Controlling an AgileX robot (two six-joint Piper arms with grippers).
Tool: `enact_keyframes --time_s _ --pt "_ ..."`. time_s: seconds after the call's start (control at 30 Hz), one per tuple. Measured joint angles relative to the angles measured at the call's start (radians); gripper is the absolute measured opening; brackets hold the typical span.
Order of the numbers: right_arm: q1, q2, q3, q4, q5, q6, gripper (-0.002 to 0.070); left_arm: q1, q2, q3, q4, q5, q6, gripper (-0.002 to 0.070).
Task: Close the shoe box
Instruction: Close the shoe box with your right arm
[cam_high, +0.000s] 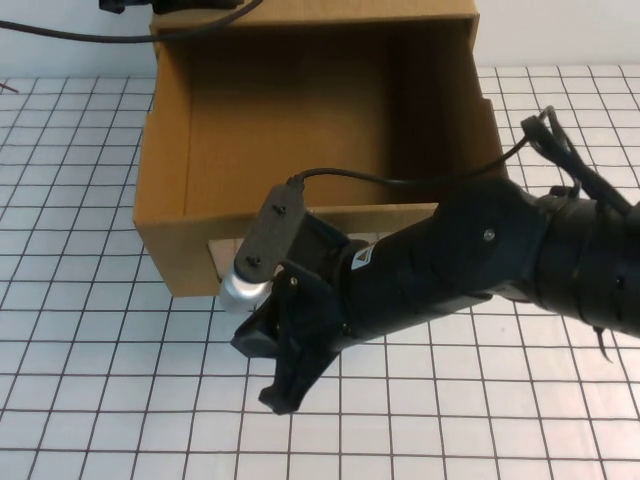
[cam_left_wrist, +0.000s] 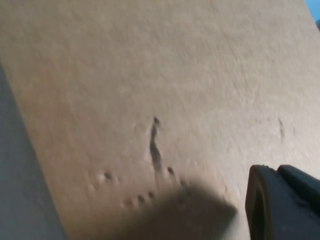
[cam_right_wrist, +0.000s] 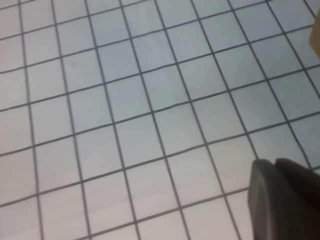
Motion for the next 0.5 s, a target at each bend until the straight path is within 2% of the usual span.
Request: enact_keyframes --time_s 0.37,0.5 --pt "0.000 0.020 -0.007 0.005 -0.106 0.000 -0.0013 0.000 0.006 0.000 0.037 -0.049 -0.011 -0.0005" --pt "0.000 0.027 -0.036 0.005 -0.116 0.000 -0.0013 0.000 0.033 -0.009 0.007 -0.049 -0.011 -0.0005"
